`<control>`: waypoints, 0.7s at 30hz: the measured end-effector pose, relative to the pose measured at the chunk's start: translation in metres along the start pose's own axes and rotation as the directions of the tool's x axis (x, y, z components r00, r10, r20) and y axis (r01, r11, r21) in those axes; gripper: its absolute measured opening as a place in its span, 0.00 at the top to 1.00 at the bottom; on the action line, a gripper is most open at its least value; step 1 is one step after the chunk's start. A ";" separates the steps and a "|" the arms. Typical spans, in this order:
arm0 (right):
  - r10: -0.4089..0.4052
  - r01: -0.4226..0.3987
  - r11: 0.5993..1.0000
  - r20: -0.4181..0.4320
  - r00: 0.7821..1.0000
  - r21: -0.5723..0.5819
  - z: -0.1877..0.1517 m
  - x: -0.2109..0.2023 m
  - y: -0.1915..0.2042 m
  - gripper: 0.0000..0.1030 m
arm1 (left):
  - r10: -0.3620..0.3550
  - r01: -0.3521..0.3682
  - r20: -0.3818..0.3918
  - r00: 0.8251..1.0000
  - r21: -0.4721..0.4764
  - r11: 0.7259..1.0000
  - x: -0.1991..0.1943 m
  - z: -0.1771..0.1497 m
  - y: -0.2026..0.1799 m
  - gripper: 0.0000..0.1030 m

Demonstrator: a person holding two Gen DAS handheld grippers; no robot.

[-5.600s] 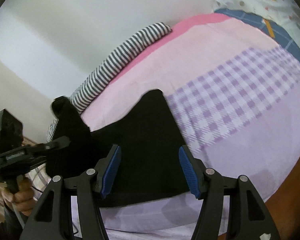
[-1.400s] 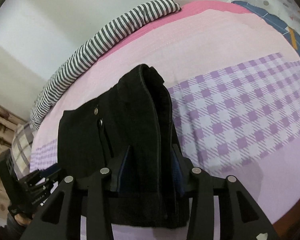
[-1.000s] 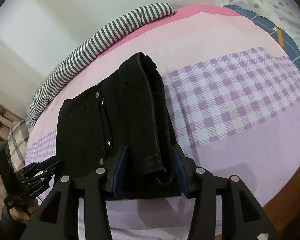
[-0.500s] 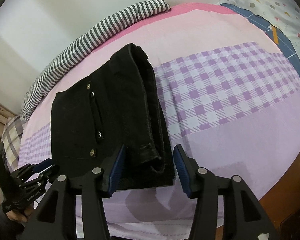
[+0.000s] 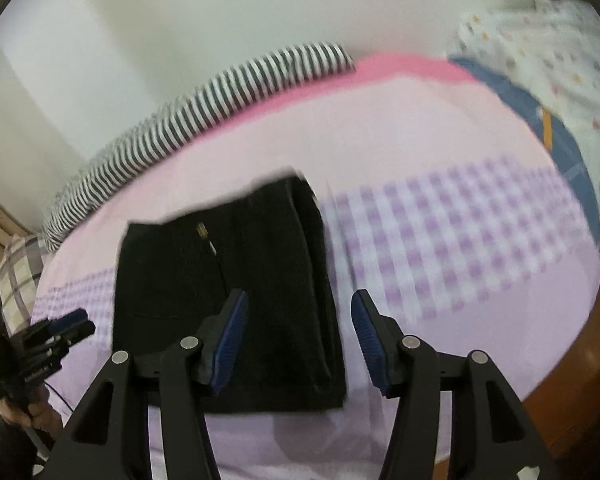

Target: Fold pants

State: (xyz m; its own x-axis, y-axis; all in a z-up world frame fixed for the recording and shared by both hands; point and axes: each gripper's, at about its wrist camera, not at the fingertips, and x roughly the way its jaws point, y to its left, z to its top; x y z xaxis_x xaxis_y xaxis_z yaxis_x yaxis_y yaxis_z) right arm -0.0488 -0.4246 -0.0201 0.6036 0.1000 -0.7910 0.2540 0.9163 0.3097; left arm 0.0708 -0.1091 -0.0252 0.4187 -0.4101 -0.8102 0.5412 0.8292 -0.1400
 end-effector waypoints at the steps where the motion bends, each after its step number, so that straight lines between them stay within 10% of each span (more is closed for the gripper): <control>1: 0.005 -0.005 1.000 0.008 1.000 -0.013 0.006 0.000 0.005 0.55 | -0.004 0.004 0.014 1.000 -0.002 1.000 0.001 0.011 0.003 0.61; 21: -0.053 0.039 0.989 -0.093 0.994 -0.142 0.040 0.089 0.032 0.80 | -0.117 0.114 -0.082 0.990 -0.040 0.993 0.102 0.083 0.023 0.62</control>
State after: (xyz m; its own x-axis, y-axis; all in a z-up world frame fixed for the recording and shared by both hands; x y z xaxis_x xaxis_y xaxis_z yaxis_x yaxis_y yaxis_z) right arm 0.0434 -0.4017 -0.0591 0.5169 0.0872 -0.8516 0.1678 0.9652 0.2007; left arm 0.1867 -0.1633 -0.0632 0.2915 -0.4718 -0.8321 0.5560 0.7914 -0.2540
